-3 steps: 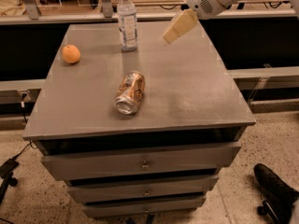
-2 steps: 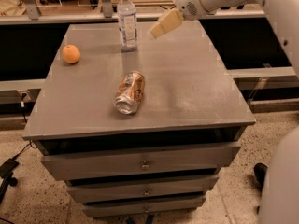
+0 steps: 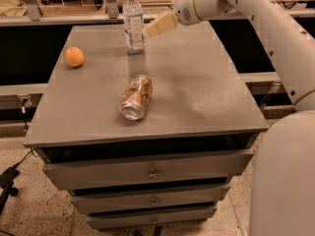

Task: Pick blue plastic bottle

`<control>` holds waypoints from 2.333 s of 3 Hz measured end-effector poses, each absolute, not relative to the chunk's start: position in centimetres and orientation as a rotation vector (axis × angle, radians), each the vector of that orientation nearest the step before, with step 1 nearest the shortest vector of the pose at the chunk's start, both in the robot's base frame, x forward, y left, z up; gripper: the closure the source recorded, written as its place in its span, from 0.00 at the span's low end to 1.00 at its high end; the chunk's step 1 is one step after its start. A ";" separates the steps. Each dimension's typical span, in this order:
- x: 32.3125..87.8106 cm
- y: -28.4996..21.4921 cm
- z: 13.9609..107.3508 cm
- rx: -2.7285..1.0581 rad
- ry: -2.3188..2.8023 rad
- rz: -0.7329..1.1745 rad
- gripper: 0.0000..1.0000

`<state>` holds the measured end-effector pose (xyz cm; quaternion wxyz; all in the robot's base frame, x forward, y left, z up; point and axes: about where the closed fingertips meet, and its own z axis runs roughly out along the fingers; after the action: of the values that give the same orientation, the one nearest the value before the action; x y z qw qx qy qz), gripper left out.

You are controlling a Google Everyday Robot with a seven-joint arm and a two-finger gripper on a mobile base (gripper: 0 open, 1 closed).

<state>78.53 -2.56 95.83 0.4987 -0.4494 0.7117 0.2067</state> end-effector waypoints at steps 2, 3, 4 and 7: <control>81.3 0.8 95.7 -1.007 1.598 0.542 0.00; 81.3 1.0 95.8 -1.009 1.590 0.542 0.00; 81.5 1.4 95.4 -0.975 1.586 0.571 0.00; 81.7 6.2 92.8 -0.947 1.522 0.712 0.00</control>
Offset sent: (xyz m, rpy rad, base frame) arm 0.0308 0.0396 0.0046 0.1737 -0.1534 0.0091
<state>81.66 6.25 92.76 0.5700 -0.4035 0.6483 0.3033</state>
